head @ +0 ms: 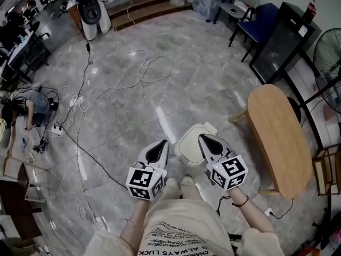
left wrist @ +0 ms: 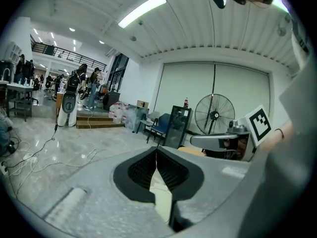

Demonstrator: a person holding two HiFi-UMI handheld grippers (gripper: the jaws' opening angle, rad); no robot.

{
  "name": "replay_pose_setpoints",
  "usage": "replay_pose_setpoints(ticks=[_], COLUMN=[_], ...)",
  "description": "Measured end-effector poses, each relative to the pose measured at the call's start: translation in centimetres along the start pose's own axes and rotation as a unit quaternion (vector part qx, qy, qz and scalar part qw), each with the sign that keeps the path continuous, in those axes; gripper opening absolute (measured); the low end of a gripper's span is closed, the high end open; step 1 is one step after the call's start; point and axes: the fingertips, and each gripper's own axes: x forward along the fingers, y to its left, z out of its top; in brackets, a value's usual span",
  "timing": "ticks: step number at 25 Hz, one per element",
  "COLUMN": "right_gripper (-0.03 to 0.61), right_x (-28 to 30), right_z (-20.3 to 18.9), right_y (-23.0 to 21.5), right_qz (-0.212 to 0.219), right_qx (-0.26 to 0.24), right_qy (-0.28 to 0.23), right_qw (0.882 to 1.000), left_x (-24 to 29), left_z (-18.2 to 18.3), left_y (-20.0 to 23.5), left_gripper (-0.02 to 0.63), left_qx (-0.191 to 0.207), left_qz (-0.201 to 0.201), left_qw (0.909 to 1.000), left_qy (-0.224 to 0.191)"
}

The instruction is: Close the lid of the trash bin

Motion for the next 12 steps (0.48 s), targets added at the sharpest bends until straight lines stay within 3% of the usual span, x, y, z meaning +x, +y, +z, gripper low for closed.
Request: replay_pose_setpoints(ticks=[12], right_gripper=[0.005], right_x=[-2.8], right_z=[6.0], right_y=[0.7], right_qz=[-0.003], right_qx=[-0.006], right_qy=[-0.08], right_qw=[0.997], left_x=[-3.3], left_z=[4.9], left_y=[1.2], left_gripper=[0.023], left_qx=[0.031], left_qz=[0.027], left_qw=[0.9972], left_qy=[-0.062])
